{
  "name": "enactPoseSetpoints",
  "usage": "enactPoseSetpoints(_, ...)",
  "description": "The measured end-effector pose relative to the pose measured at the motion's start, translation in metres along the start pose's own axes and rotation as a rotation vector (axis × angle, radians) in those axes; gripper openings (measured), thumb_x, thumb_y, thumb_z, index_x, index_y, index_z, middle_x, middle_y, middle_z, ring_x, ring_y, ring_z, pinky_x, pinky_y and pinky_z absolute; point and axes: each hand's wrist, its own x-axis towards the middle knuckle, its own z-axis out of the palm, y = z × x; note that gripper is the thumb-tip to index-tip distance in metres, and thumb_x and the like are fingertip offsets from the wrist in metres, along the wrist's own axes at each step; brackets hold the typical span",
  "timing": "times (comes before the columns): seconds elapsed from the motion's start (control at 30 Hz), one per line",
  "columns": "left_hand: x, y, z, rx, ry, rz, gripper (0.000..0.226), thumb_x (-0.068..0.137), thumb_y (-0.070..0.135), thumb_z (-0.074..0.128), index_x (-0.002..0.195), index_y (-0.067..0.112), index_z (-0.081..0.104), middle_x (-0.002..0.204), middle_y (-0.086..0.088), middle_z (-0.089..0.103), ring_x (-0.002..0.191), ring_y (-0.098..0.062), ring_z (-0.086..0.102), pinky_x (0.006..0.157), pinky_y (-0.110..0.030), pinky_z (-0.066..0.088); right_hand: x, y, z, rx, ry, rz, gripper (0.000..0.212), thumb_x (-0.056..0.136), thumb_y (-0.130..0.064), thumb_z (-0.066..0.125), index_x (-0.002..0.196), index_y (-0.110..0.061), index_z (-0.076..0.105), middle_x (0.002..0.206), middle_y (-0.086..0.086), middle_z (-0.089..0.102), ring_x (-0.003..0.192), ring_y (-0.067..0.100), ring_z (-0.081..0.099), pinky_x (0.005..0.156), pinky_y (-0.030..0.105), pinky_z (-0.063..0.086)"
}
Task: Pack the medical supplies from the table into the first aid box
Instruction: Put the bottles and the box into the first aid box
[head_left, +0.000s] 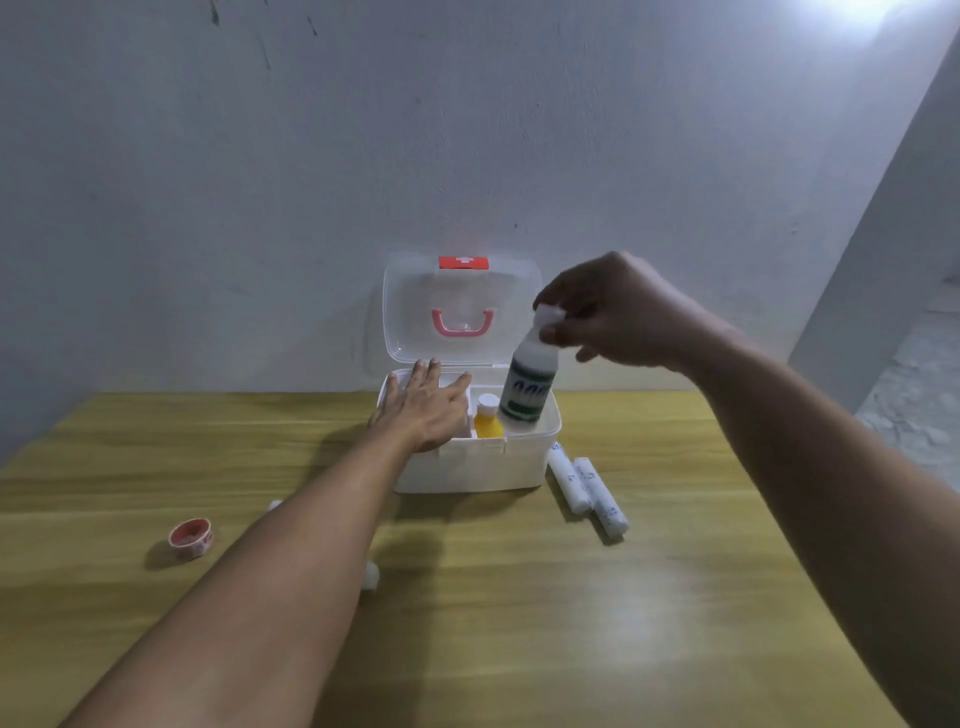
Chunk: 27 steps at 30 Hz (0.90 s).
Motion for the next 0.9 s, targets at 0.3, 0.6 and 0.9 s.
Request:
enactPoseSetpoints(0.3,0.004,-0.003,0.005,-0.002,0.012,-0.003,0.053,0.099,0.038,0.010,0.152,0.038,0.006,0.163,-0.005,-0.010,0.150,-0.020,-0.013,0.121,-0.048,-0.008,0.036,0.047,0.069,-0.301,-0.016,0.077,0.028,0.080,-0.015,0.074,0.108,-0.010,0.071,0.106,0.012,0.072,0.092,0.027,0.066,0.078,0.031,0.052)
enactPoseSetpoints(0.6,0.004,-0.003,0.003,0.013,-0.001,0.006,0.053,0.100,0.039,0.011,0.152,0.038,0.005,0.163,-0.006,-0.011,0.150,-0.021,-0.013,0.121,-0.048,-0.007,0.036,0.068,0.099,-0.282,-0.108,0.136,0.037,0.079,-0.019,0.076,0.114,-0.012,0.068,0.111,0.011,0.070,0.094,0.026,0.065,0.082,0.036,0.055)
enactPoseSetpoints(0.9,0.003,0.000,0.002,0.029,-0.007,0.002,0.053,0.100,0.037,0.011,0.153,0.036,0.004,0.163,-0.007,-0.010,0.151,-0.021,-0.012,0.121,-0.050,-0.004,0.013,0.077,0.074,-0.357,0.066,0.469,0.010,0.077,-0.011,0.060,0.086,-0.014,0.063,0.083,0.007,0.062,0.084,0.035,0.059,0.065,0.031,0.047)
